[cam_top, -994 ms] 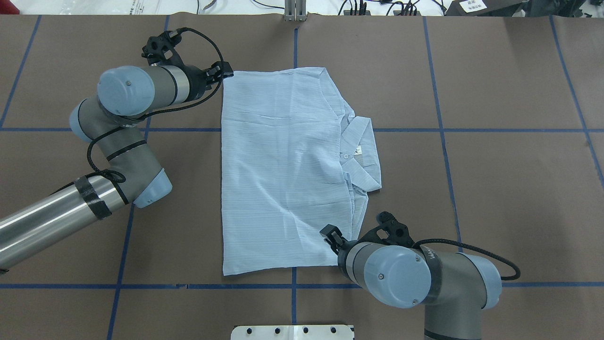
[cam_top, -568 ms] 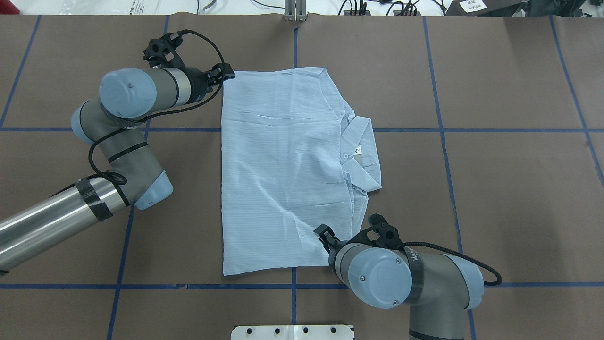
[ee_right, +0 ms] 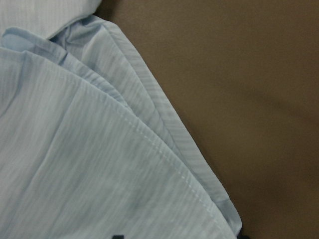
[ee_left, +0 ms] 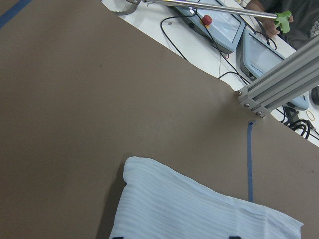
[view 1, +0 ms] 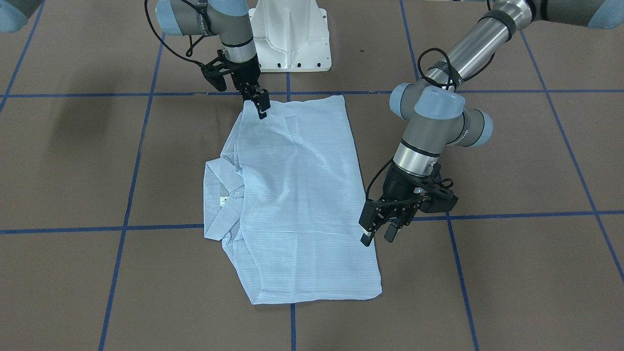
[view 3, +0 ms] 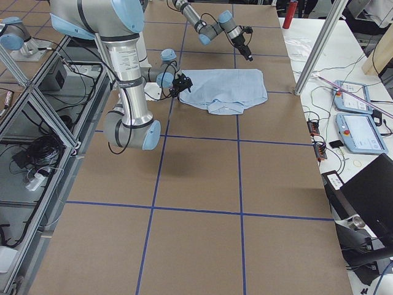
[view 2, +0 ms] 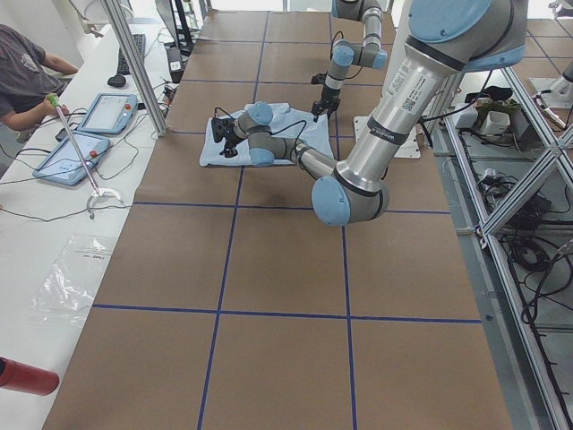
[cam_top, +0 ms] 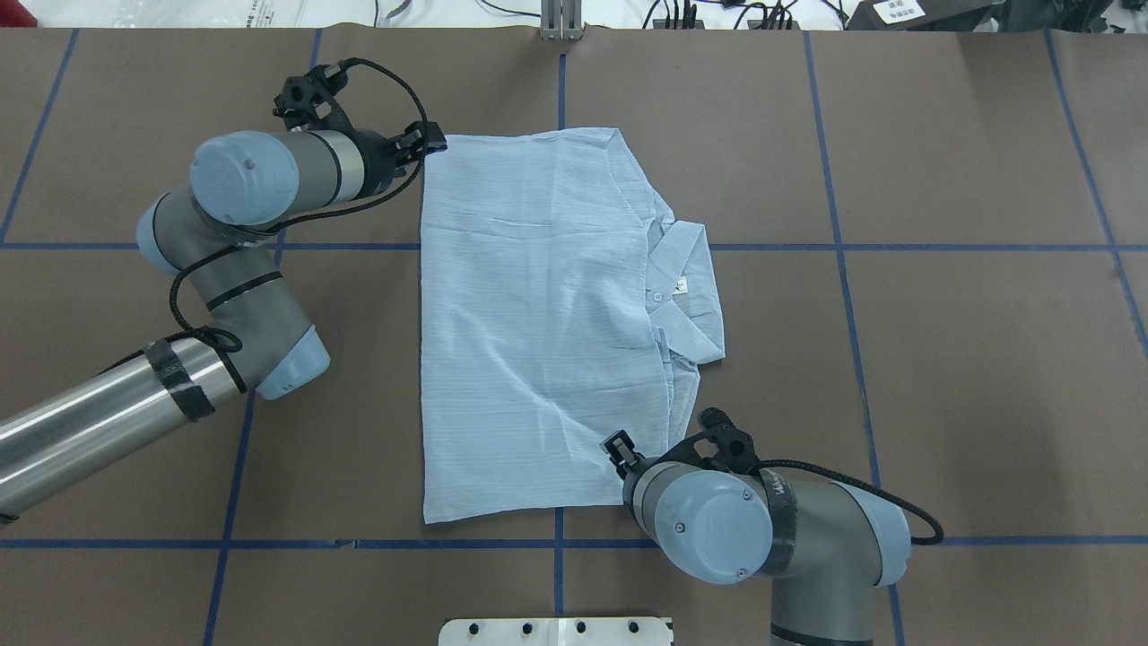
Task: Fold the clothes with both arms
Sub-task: 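Move the right gripper to the shirt's near corner by the collar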
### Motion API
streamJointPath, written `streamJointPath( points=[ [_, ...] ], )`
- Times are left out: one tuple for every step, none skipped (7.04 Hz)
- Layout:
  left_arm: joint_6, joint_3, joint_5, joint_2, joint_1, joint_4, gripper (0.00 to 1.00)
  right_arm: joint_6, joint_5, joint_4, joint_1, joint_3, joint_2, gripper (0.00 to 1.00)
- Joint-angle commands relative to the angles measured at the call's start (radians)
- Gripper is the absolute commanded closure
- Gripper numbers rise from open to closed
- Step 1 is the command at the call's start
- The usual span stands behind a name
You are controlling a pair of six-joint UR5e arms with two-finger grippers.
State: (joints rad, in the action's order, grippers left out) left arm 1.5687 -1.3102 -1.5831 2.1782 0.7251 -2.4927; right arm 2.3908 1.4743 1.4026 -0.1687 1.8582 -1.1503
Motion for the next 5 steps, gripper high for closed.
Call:
streamJointPath(
  points=[
    [0.004,0.000,0.000,0.000,0.000,0.000,0.24,0.010,0.001,-0.001,0.001,0.004,-0.003,1.00],
    [0.004,0.000,0.000,0.000,-0.001,0.000,0.24,0.010,0.001,-0.001,0.001,0.004,-0.002,1.00],
    [0.004,-0.001,0.000,0.000,-0.001,0.000,0.24,0.010,0.001,0.001,-0.002,0.012,0.000,1.00],
    [0.028,-0.009,0.000,0.000,-0.003,0.000,0.24,0.008,0.004,0.002,-0.006,0.035,-0.002,1.00],
    [0.074,-0.049,-0.002,-0.027,-0.006,0.000,0.24,0.008,0.006,0.010,-0.006,0.047,-0.008,1.00]
  ],
)
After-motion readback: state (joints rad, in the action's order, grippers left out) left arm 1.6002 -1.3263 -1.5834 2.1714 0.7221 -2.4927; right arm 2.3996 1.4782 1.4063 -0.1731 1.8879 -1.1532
